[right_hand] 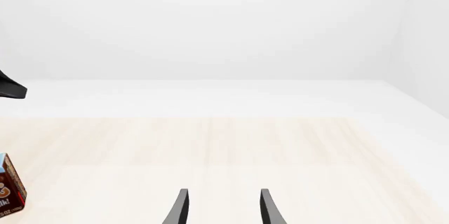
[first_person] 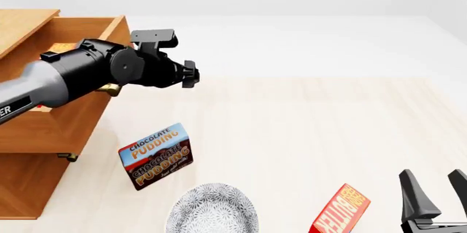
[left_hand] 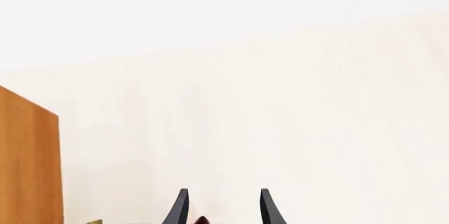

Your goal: Put the butter at the front in the top drawer of the cabinet and close it.

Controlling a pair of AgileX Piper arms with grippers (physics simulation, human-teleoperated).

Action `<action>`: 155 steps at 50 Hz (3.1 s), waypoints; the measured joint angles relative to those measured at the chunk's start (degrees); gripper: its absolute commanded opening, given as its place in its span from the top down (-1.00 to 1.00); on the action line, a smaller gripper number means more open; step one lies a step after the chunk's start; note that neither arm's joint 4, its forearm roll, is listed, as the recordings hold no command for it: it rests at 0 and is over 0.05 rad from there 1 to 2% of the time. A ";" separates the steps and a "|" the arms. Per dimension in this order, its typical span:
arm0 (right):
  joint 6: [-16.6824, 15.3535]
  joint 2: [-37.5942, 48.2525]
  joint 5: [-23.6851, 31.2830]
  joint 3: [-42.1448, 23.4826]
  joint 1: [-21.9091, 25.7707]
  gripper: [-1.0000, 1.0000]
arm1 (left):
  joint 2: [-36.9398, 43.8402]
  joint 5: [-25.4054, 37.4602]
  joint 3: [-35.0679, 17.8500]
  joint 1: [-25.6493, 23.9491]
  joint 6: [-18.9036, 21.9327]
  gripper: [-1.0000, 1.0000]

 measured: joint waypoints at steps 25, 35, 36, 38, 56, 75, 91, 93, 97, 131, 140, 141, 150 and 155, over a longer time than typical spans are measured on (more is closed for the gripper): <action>0.00 0.00 0.00 0.00 0.00 -1.00 | -1.85 1.46 1.32 4.48 1.47 -1.00; 0.00 -0.01 0.00 0.00 0.00 -1.00 | -2.91 1.23 2.58 5.86 1.59 -1.00; 0.00 0.00 0.00 0.00 0.00 -1.00 | -3.04 1.20 2.74 6.01 1.60 -1.00; 0.00 0.00 0.00 0.00 0.00 -1.00 | -3.26 1.15 3.07 6.30 1.58 -1.00; 0.00 0.00 0.00 0.00 0.00 -1.00 | -4.85 2.10 4.60 8.84 2.05 -1.00; 0.00 -0.01 0.00 0.00 0.00 -1.00 | -6.27 2.48 5.61 11.25 2.57 -1.00; 0.00 -0.01 0.00 0.00 0.00 -1.00 | -7.68 3.33 6.17 13.15 3.15 -1.00; 0.00 -0.01 0.00 0.00 0.00 -1.00 | -7.89 3.42 6.29 13.44 3.25 -1.00; 0.00 0.00 0.00 0.00 0.00 -1.00 | -8.47 3.46 6.72 14.03 3.35 -1.00; 0.00 -0.01 0.00 0.00 0.00 -1.00 | -10.31 3.35 8.25 18.69 3.65 -1.00; 0.00 0.00 0.00 0.00 0.00 -1.00 | -10.74 3.17 9.02 20.04 3.65 -1.00; 0.00 0.00 0.00 0.00 0.00 -1.00 | -10.81 3.12 9.13 20.20 3.64 -1.00; 0.00 0.00 0.00 0.00 0.00 -1.00 | -11.23 2.27 10.26 21.47 3.19 -1.00; 0.00 0.00 0.00 0.00 0.00 -1.00 | -11.65 1.97 10.75 22.33 3.14 -1.00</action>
